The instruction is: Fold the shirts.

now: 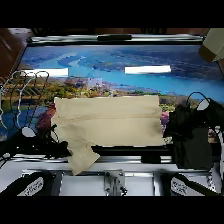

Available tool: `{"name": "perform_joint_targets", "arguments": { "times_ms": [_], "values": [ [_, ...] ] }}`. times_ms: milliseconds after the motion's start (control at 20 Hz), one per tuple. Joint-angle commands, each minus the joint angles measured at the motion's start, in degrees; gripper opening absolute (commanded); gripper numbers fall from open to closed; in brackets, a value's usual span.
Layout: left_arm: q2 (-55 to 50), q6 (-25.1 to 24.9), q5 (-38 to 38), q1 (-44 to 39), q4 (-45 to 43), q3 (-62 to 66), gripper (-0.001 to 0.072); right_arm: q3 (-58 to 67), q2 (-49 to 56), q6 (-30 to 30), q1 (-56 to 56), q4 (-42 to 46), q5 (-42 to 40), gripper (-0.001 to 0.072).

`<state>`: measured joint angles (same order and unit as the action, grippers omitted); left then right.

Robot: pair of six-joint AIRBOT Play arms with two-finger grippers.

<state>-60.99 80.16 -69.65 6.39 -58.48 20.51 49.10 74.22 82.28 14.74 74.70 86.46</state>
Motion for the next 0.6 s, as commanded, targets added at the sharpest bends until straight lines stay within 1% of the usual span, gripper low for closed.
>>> {"name": "perform_joint_targets", "arguments": {
  "times_ms": [0,200,300,400,450,500,550],
  "values": [
    [2.91,-0.11,1.49,0.07,-0.11,0.15,0.0042,-5.44,-0.04,1.36,0.02,1.27,-5.84,0.0539],
    [5.70,-0.11,1.49,0.07,-0.11,0.15,0.0042,-8.35,-0.04,2.67,0.00,-2.10,-12.68,0.0538],
    [6.01,-0.11,1.51,0.07,-0.11,0.15,0.0041,-9.99,-0.04,2.78,-1.31,-3.82,-14.49,0.0539],
    [6.10,0.07,1.49,0.07,-0.11,0.15,0.0042,-11.45,-0.04,2.78,-4.66,-3.74,-15.32,0.0538],
    [6.10,0.07,1.33,0.07,-0.09,0.15,0.0042,-11.61,-0.04,2.86,-6.40,-2.58,-16.15,0.0512],
    [6.10,0.02,0.76,0.07,-0.13,0.20,0.0042,-11.30,-0.04,2.95,-7.58,-1.84,-16.50,0.0286],
    [6.12,-0.44,0.15,0.07,-0.22,0.52,0.0042,-10.67,-0.07,3.45,-8.09,-1.51,-16.48,0.0092]
  ]
}}
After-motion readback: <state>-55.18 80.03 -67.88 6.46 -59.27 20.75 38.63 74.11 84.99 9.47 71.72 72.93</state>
